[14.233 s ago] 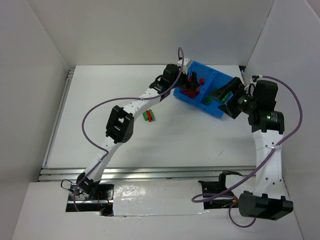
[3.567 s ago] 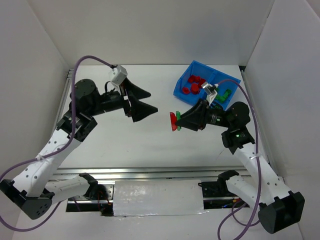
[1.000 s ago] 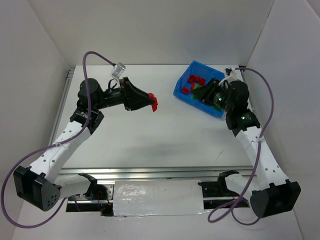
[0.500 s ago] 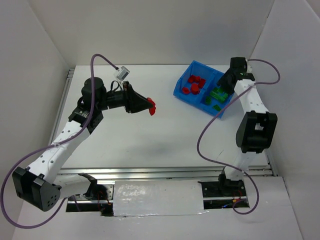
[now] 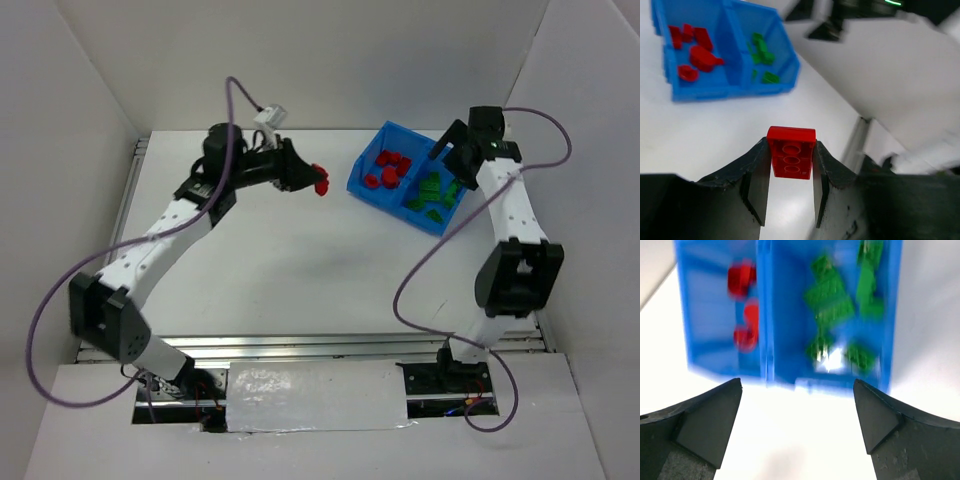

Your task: Sort the legos into containers by color

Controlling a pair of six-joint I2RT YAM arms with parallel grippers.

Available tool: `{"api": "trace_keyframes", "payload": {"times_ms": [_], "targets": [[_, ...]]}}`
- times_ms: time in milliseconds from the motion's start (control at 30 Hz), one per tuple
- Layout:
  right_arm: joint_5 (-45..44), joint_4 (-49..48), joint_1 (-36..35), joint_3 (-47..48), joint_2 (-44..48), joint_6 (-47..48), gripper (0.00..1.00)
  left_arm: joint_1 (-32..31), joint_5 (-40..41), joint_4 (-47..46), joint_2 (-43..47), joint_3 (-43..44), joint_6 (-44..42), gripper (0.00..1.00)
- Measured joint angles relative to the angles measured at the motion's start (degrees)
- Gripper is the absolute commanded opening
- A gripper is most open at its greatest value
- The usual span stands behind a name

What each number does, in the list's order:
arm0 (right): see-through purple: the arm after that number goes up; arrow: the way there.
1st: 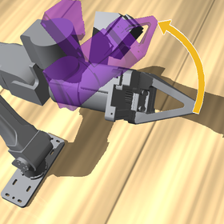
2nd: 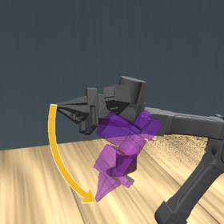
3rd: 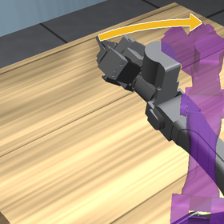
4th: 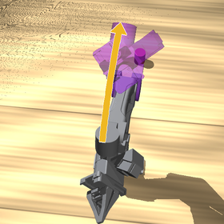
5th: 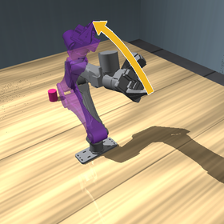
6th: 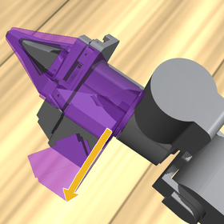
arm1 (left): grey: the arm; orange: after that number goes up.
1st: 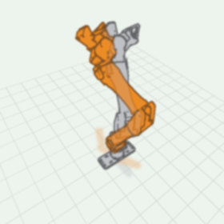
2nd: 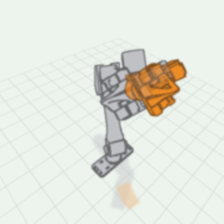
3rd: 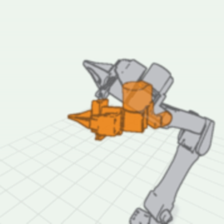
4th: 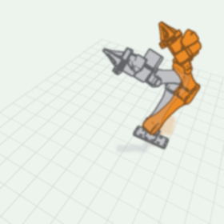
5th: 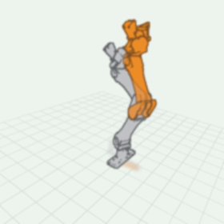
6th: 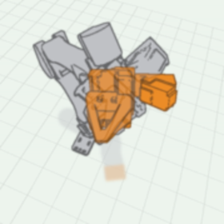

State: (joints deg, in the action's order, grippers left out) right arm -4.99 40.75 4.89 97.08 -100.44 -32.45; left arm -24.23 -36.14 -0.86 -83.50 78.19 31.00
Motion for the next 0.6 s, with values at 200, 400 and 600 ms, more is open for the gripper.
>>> {"api": "trace_keyframes", "payload": {"times_ms": [200,400,600], "targets": [[8.37,-0.39,-1.07,-21.53,32.48,-2.64,0.99,-5.33,8.07,-3.52,-27.52,21.14,-2.25,0.0],[13.57,1.66,-1.77,-29.86,53.05,-4.04,1.0,-7.45,13.57,-7.34,-49.62,39.21,-0.72,0.08],[14.73,8.68,-2.95,-30.23,56.46,-3.63,1.0,-9.25,18.93,-9.81,-63.04,53.64,-0.35,0.21]]}}
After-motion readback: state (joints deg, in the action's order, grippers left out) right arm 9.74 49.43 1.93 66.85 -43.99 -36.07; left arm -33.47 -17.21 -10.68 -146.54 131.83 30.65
